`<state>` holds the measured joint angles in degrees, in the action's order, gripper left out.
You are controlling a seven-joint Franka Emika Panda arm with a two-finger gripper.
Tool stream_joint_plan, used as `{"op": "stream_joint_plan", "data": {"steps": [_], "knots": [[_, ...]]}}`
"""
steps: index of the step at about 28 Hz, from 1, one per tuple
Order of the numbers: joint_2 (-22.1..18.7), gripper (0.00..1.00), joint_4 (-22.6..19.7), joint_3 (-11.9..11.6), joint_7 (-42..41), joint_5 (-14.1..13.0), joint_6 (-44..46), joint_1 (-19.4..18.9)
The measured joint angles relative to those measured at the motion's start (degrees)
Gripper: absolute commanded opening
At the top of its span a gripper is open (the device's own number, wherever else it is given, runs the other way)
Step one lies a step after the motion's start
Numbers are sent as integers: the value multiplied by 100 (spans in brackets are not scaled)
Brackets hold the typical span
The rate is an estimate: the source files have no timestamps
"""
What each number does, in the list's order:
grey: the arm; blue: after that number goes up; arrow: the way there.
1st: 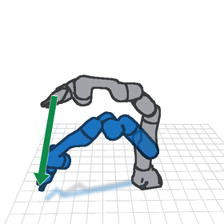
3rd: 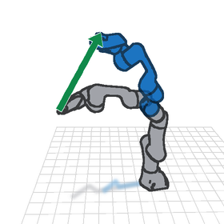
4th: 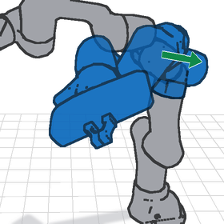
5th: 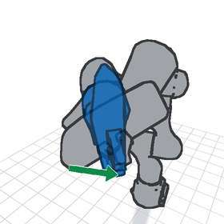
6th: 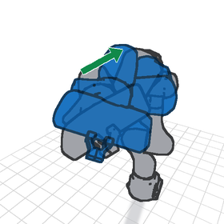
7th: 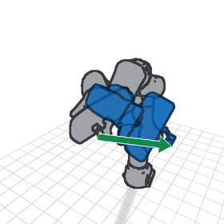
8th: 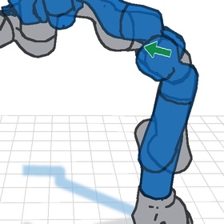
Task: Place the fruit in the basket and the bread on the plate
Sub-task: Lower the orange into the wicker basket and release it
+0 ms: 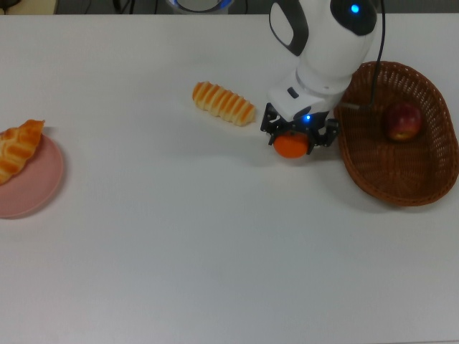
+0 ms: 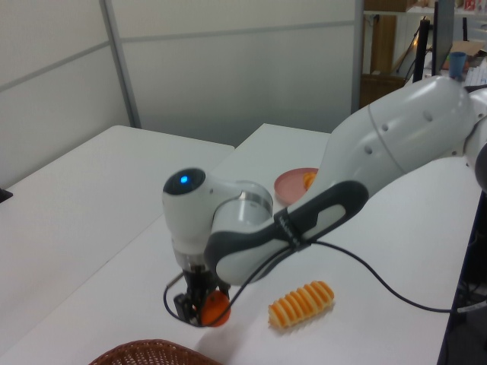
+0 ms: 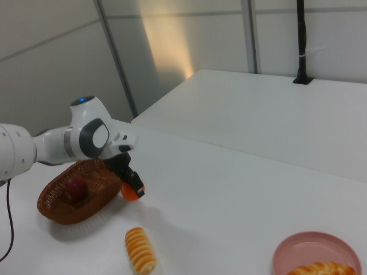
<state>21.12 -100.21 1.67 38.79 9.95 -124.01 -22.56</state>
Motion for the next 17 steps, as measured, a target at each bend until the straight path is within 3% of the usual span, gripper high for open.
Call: {"op": "stream_joint_plan", "data": {"steps": [8,14,15,16,17], "knots": [[-97,0,522,149,375,-145,391,-64],[-90,0,709,307,780,-144,429,-372],[-83,7,717,309,807,-144,430,-430],[-67,46,727,310,836,-144,430,-494],[-38,78,743,313,888,-144,430,-584]]}}
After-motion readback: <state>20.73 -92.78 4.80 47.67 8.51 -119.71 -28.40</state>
